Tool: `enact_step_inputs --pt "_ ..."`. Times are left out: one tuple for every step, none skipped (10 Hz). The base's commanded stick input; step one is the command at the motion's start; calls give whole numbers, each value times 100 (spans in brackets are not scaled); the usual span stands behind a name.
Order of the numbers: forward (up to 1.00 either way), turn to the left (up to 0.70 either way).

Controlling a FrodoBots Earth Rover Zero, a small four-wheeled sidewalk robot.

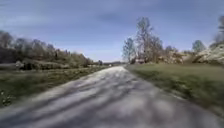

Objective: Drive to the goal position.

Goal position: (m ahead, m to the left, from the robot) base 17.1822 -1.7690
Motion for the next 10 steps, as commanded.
enact_step_inputs --pt "85 0" --pt "85 0" --pt "85 0" --pt "85 0" --pt "85 0" --pt "85 0" --pt "85 0" --pt "85 0" --pt "85 0" --pt "85 0"
